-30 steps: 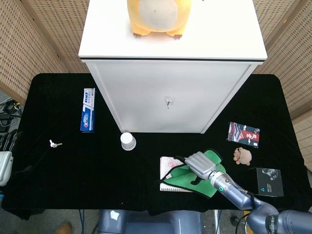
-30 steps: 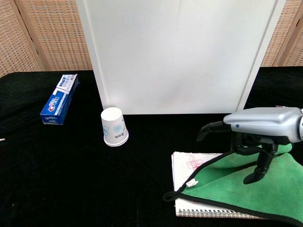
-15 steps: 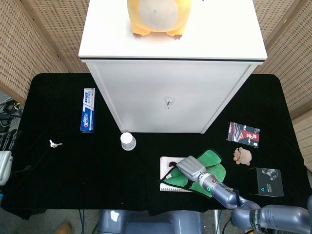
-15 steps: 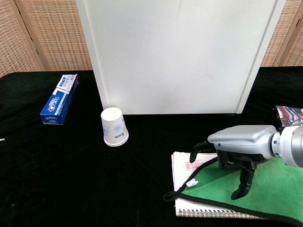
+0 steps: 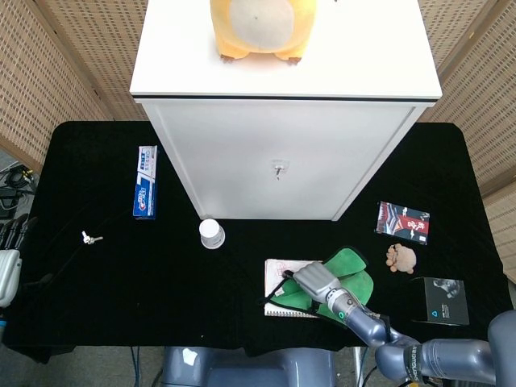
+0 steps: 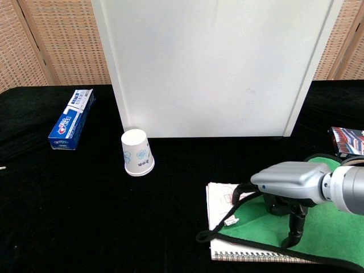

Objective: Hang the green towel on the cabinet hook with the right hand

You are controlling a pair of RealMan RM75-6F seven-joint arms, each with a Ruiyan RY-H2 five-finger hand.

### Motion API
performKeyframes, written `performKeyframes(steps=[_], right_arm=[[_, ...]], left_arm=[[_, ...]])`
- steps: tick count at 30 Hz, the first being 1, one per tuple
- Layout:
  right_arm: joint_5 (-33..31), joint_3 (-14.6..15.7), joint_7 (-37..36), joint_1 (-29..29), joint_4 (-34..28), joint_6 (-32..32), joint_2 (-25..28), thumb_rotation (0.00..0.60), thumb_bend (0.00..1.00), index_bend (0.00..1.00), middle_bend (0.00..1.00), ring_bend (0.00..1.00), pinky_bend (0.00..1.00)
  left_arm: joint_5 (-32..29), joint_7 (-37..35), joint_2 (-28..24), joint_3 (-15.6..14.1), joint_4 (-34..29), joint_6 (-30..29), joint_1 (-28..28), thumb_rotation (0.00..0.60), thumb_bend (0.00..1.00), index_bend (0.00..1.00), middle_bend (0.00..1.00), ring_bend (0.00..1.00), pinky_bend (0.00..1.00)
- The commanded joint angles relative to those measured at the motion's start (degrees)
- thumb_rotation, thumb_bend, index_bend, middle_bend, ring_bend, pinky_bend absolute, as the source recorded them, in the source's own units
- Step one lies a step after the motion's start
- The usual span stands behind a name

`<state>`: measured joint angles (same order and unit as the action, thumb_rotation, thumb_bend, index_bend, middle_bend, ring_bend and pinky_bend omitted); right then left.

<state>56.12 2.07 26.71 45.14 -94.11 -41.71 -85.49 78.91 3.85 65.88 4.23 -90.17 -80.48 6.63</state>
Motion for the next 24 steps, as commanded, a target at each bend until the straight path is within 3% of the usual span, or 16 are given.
performKeyframes(steps=[1, 14, 24], right_arm=[[0.1, 0.2, -0.3, -0.1, 0.2, -0.3, -0.1, 0.6, 0.24, 0.36, 1.0, 0.98, 0.98], [4.5, 0.1, -5.4, -2.4, -0.5, -3.2, 1.1, 0.6, 0.6, 0.8, 1.0, 1.0, 0.99], [15.6, -3.6, -20.1, -6.9, -5.1, -10.7, 6.9, 0.6, 0.67, 0.85, 1.0, 1.0, 1.0]], left_arm=[[0.0, 0.0, 0.0, 0.0, 0.0, 0.0, 0.0, 0.6, 0.0, 0.0, 0.0, 0.0, 0.0], [0.3, -0.1, 0.0, -0.2, -0.1, -0.2, -0.1, 0.6, 0.0, 0.0, 0.0, 0.0, 0.0], [1.0, -0.3, -0.1, -0.6, -0.3, -0.5, -0.2, 0.6, 0.0, 0.0, 0.0, 0.0, 0.0]])
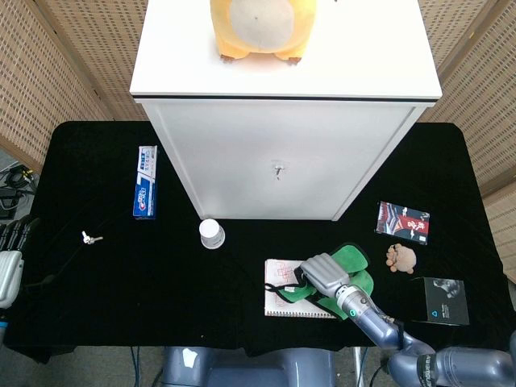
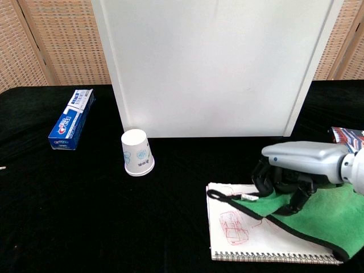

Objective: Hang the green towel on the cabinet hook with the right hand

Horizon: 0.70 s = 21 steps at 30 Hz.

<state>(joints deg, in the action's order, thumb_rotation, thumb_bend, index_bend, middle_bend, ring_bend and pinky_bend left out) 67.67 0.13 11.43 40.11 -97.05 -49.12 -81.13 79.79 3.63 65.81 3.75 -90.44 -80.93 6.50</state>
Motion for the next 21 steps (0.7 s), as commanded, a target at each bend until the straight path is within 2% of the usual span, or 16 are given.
performKeyframes(steps=[1, 5, 10, 16, 21], right_arm=[[4.7, -2.1, -5.8, -2.2, -2.7, -4.1, 3.0, 0.6, 0.67, 0.85, 1.0, 1.0, 1.0], [7.6, -4.6, -10.1, -4.0, -6.0, -9.1, 6.1, 0.6, 0.69, 0.85, 1.0, 1.0, 1.0], [8.1, -7.9, -11.1, -5.4, -9.3, -14.0, 9.0, 0.6, 0.73, 0.87, 1.0, 1.0, 1.0], [5.8, -12.4, -5.8, -7.4, -14.4, -21.4, 11.8, 0.6, 0.8, 0.89, 1.0, 1.0, 1.0], [2.4, -14.3, -1.1, -7.8, -17.5, -23.6, 12.9, 0.6, 0.84, 0.9, 1.0, 1.0, 1.0]], left_arm=[[0.2, 0.0, 0.0, -0.1, -0.1, -0.1, 0.0, 0.6, 0.0, 0.0, 0.0, 0.0, 0.0], [0.7, -0.2, -0.1, -0.3, -0.3, -0.5, -0.2, 0.6, 0.0, 0.0, 0.0, 0.0, 0.0], [1.1, -0.3, -0.4, -0.5, -0.5, -0.8, -0.4, 0.6, 0.0, 0.0, 0.0, 0.0, 0.0], [1.5, -0.7, -0.8, -0.5, -0.9, -1.5, -0.7, 0.6, 0.0, 0.0, 0.0, 0.0, 0.0], [1.8, -0.7, -0.8, -0.7, -1.0, -1.4, -0.6, 0.6, 0.0, 0.0, 0.0, 0.0, 0.0]])
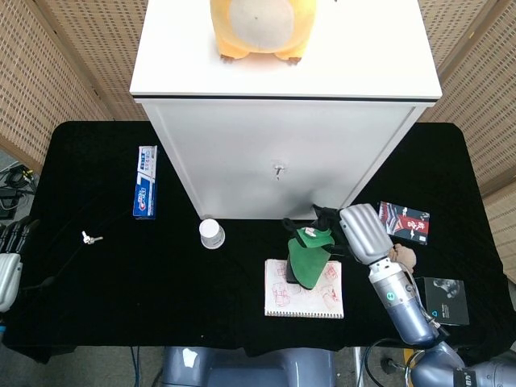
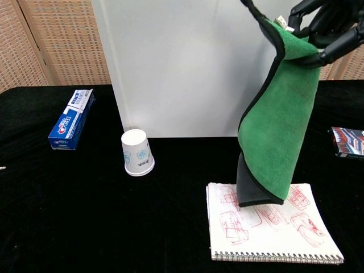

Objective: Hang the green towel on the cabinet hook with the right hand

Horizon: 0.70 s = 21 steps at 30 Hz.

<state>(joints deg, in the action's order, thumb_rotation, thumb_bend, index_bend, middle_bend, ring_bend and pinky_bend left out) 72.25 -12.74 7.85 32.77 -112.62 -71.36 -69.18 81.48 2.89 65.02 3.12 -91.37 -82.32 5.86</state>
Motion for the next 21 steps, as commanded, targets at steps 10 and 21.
performKeyframes(steps=[10, 21], right_arm=[[-23.3, -7.0, 9.2, 2.3, -11.8, 1.6, 3.9, 0.6, 0.88, 0.91, 1.0, 1.0, 1.0], [-36.1, -9.8, 12.7, 7.4, -14.2, 2.5, 5.4, 0.6, 0.89, 0.92, 1.0, 1.0, 1.0]], left_arm=[[-0.1, 0.1, 0.0, 0.0, 0.0, 0.1, 0.1, 0.6, 0.0, 0.0, 0.0, 0.0, 0.0], [-0.5, 0.3, 0.1, 0.2, 0.2, 0.5, 0.2, 0.6, 0.0, 0.0, 0.0, 0.0, 0.0]])
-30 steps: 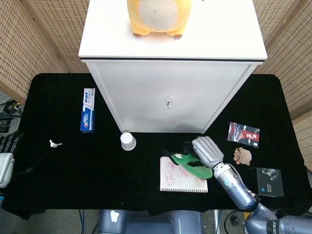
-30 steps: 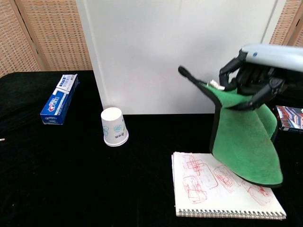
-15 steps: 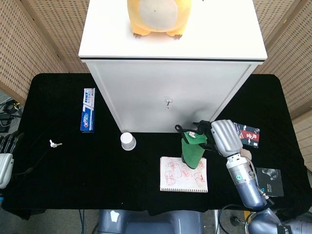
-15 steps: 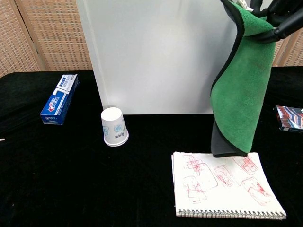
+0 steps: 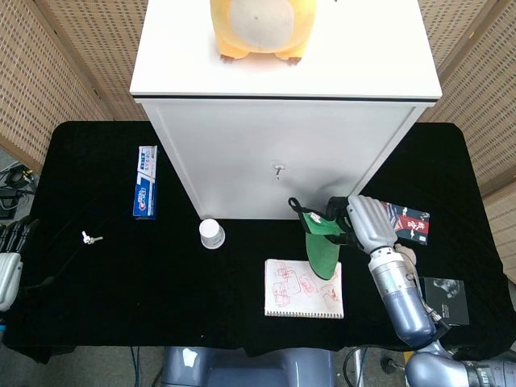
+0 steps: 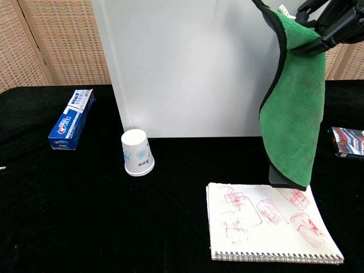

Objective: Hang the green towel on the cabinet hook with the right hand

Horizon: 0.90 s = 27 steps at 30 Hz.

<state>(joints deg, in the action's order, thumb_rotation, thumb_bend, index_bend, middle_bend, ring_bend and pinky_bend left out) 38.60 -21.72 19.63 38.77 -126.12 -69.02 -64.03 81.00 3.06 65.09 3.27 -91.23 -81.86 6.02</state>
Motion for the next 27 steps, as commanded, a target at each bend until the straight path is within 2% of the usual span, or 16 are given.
performKeyframes(steps=[1, 12, 18, 27], right_arm=[[-3.5, -1.1, 1.3, 1.9, -0.8, 0.0, 0.3, 0.6, 0.89, 0.92, 1.0, 1.0, 1.0], [-13.7, -3.8, 2.6, 6.4, -0.6, -1.7, -0.1, 0.6, 0.9, 0.92, 1.0, 1.0, 1.0], [-21.1, -5.6, 1.3, 8.5, -0.1, 0.7, 1.0, 0.6, 0.9, 0.92, 1.0, 1.0, 1.0], [-26.6, -6.1, 2.3, 11.9, 0.5, 1.5, 1.9, 0.6, 0.9, 0.92, 1.0, 1.0, 1.0]], left_arm=[[-0.1, 0.2, 0.1, 0.0, 0.0, 0.0, 0.0, 0.6, 0.0, 0.0, 0.0, 0.0, 0.0], [-0.5, 0.4, 0.2, 0.2, 0.1, 0.4, 0.1, 0.6, 0.0, 0.0, 0.0, 0.0, 0.0], [-0.6, 0.3, 0.2, 0.2, 0.2, 0.4, 0.1, 0.6, 0.0, 0.0, 0.0, 0.0, 0.0], [-0.8, 0.4, 0.2, 0.2, 0.3, 0.4, 0.2, 0.6, 0.0, 0.0, 0.0, 0.0, 0.0]])
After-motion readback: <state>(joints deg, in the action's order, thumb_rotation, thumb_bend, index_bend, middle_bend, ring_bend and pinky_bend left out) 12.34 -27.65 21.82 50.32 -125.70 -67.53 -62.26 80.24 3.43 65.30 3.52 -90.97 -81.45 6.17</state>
